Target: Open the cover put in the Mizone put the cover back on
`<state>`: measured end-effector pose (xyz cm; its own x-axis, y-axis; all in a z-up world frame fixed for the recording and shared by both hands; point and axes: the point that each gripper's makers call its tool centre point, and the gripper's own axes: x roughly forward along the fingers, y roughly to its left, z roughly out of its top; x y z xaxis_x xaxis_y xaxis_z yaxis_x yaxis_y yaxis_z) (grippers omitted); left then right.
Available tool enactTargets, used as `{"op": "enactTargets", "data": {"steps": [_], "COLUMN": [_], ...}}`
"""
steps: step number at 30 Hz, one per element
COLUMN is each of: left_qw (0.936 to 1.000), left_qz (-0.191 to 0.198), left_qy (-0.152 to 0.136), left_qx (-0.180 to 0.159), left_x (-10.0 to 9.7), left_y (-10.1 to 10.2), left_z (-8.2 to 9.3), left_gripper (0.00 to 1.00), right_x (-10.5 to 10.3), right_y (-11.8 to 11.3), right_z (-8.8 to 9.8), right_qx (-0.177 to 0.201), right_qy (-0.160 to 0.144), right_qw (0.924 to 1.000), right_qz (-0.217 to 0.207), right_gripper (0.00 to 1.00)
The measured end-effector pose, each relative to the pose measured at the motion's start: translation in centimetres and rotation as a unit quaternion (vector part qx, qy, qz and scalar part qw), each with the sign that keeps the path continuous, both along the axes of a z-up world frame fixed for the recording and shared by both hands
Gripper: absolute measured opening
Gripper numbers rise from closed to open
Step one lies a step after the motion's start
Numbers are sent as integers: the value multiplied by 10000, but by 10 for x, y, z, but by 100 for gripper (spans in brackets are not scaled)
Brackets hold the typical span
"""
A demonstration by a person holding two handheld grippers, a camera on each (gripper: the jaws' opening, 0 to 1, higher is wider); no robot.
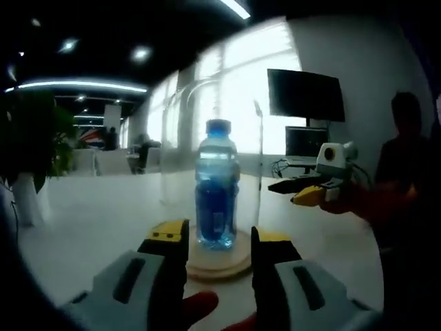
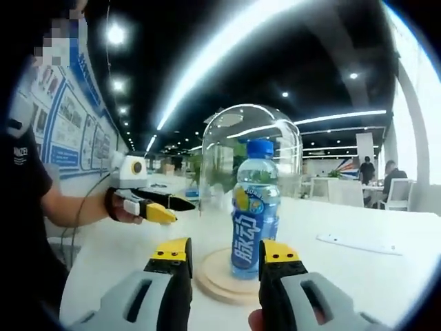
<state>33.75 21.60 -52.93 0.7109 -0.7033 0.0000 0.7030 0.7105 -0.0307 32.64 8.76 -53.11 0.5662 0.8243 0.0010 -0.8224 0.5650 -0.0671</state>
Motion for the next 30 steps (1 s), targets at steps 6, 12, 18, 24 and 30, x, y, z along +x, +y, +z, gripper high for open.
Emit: {"op": "enactTargets", "data": {"steps": [6,12,18,24,30], "left_qw": [9998,9994,9988,9991,9995], "left_qz": [160,321,412,274,272], "left_qy": [-73,124,218,225,163], "left_qx": [-48,6,-129,-222,-75], "left_x": [-8,-15,-19,-30,-36], "left_y": [14,27,38,35,33], "left_z": [2,-13,-24,-31,-40], "left_gripper": [26,27,28,32,33], "right_x": [-1,-3,-1,-7,-12], "right_y": [-11,-23,-31,-30,-30], "right_z": [-5,-8,-16,-30,-34], "right_qx": [46,158,133,56,87], "right_qy": [33,109,150,216,234], "right_qw": [9999,9995,9990,9988,9985], "right_qz": [-106,-248,-408,-424,-487], "right_gripper": [31,31,30,30,30]}}
